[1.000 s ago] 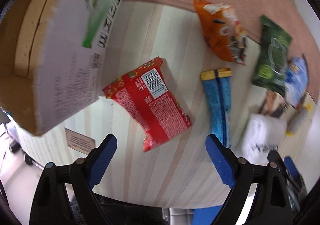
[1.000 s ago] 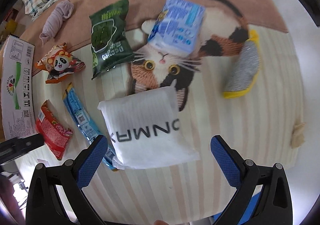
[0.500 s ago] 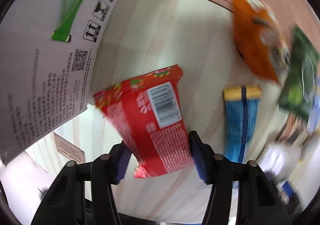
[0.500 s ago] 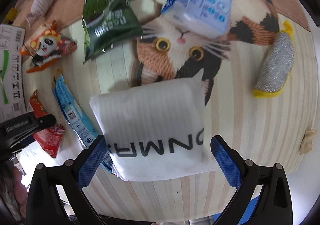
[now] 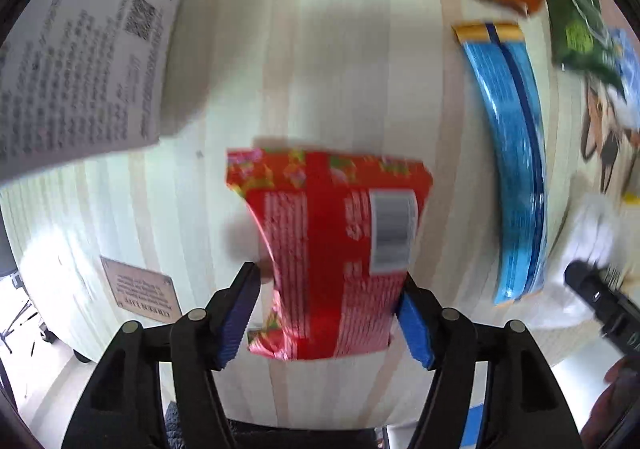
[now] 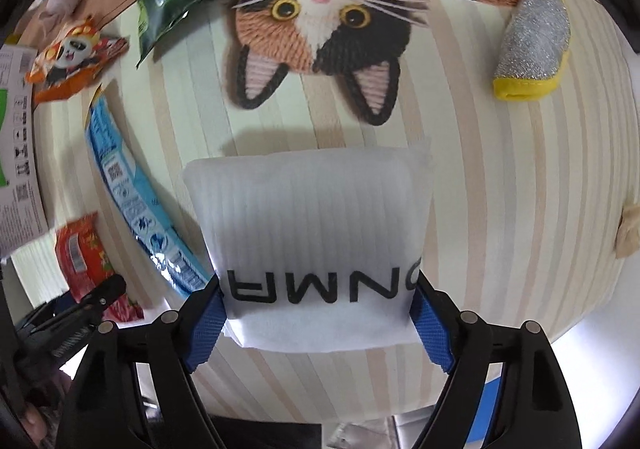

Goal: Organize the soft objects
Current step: 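Carry red bag into box with left tool while right tool drops white pouch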

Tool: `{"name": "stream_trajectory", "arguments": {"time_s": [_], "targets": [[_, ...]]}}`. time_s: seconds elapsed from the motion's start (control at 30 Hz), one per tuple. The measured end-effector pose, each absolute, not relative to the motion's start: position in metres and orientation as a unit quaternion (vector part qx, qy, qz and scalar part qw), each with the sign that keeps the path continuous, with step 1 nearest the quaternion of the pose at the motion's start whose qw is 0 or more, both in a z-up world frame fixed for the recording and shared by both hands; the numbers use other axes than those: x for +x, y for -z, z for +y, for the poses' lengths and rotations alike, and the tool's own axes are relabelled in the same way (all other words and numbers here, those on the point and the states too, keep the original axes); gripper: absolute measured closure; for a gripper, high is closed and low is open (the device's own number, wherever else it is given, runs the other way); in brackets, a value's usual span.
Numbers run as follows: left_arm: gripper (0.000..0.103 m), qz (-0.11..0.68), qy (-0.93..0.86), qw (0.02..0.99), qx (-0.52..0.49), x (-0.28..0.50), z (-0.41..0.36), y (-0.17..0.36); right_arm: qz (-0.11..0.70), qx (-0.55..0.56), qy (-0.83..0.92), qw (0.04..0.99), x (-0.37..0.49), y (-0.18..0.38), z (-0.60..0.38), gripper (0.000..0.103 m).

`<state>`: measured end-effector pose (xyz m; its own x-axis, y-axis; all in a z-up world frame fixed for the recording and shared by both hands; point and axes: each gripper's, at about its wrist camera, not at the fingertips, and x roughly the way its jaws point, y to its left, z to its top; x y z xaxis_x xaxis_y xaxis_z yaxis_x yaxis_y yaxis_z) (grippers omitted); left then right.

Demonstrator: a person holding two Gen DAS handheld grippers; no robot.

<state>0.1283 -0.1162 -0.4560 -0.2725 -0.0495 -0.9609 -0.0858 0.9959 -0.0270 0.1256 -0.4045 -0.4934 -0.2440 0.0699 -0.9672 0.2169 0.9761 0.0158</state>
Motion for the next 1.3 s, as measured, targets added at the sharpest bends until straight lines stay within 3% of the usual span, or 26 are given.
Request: {"name": "stream_trajectory", "arguments": {"time_s": [0.03, 0.07, 0.17, 0.33, 0.5, 0.6, 0.7, 0.8, 0.93, 1.07, 1.3], "targets": [[0.043, 0.794, -0.014, 0.606, -0.039, 0.131, -0.113, 0.456, 0.784, 0.088, 0.066, 0.61, 0.125, 0.498, -0.401, 0.019], [0.055, 0.79, -0.013, 0.612, -0.034, 0.132, -0.111, 0.456, 0.782, 0.088, 0.071, 0.613, 0.124, 0.5, -0.4, 0.023], [0.06, 0.778, -0.004, 0.628, -0.003, 0.128, -0.122, 0.447, 0.773, 0.095, 0.082, 0.622, 0.109, 0.494, -0.398, 0.033], [0.061, 0.749, 0.019, 0.662, 0.015, 0.108, -0.12, 0.402, 0.758, 0.125, 0.079, 0.636, 0.089, 0.467, -0.395, 0.036], [0.061, 0.702, 0.06, 0.71, -0.012, 0.107, -0.089, 0.313, 0.723, 0.134, 0.023, 0.677, 0.076, 0.411, -0.362, 0.037], [0.061, 0.681, 0.069, 0.729, -0.027, 0.157, -0.064, 0.24, 0.703, 0.128, -0.015, 0.699, 0.09, 0.356, -0.331, 0.037], [0.061, 0.674, 0.068, 0.735, -0.04, 0.188, -0.038, 0.21, 0.686, 0.124, -0.06, 0.715, 0.134, 0.284, -0.301, 0.037], [0.061, 0.669, 0.053, 0.74, -0.048, 0.228, -0.001, 0.213, 0.672, 0.122, -0.098, 0.724, 0.164, 0.249, -0.248, 0.037], [0.061, 0.681, 0.026, 0.73, -0.059, 0.28, 0.06, 0.241, 0.671, 0.112, -0.111, 0.725, 0.204, 0.244, -0.177, 0.037], [0.061, 0.714, 0.028, 0.695, -0.076, 0.323, 0.107, 0.283, 0.685, 0.083, -0.106, 0.715, 0.249, 0.264, -0.102, 0.037], [0.061, 0.77, 0.045, 0.631, -0.084, 0.372, 0.126, 0.36, 0.721, 0.057, -0.075, 0.686, 0.31, 0.331, -0.033, 0.037]]}}
